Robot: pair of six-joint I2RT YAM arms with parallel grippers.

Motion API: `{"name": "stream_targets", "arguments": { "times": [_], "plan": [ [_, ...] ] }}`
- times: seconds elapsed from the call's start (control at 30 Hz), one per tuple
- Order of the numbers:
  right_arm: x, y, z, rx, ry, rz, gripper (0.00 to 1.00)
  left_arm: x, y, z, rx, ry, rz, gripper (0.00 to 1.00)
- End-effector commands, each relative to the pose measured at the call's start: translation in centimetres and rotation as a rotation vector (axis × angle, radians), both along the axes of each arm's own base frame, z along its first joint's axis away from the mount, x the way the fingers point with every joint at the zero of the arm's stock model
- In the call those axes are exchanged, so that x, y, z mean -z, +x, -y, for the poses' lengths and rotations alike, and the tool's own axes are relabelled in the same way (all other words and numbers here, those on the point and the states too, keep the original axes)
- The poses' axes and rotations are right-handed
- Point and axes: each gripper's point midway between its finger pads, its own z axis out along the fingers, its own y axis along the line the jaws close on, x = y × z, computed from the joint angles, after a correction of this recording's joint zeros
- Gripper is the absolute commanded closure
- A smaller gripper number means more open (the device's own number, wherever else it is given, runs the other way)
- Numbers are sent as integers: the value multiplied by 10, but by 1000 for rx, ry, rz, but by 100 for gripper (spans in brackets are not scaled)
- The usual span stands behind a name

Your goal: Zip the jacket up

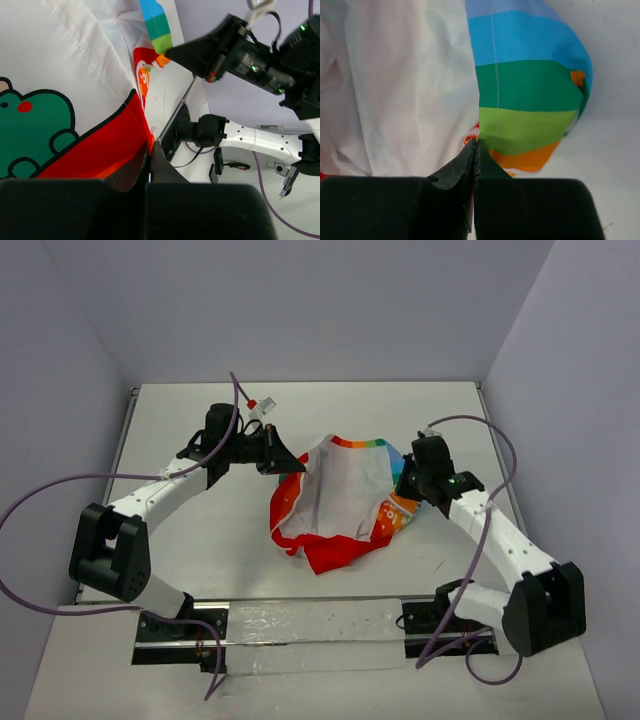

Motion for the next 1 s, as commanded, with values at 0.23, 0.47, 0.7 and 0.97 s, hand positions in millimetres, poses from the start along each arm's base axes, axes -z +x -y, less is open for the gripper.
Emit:
{"name": "stream_targets", "arguments": {
  "times": [0.23, 0.47, 0.7, 0.97],
  "plan": [
    [20, 85, -15, -31, -102, -46, 93, -40, -2, -5, -32, -44, 103, 100],
    [9, 80, -10, -129, -184, -71, 42, -38, 0, -4, -32, -45, 97, 100],
    [1, 74, -11, -278, -240, -132, 35, -35, 1, 0, -27, -47, 83, 100],
    [13, 71, 7, -257, -319, -229, 25, -35, -2, 1, -19, -44, 83, 100]
  ]
}}
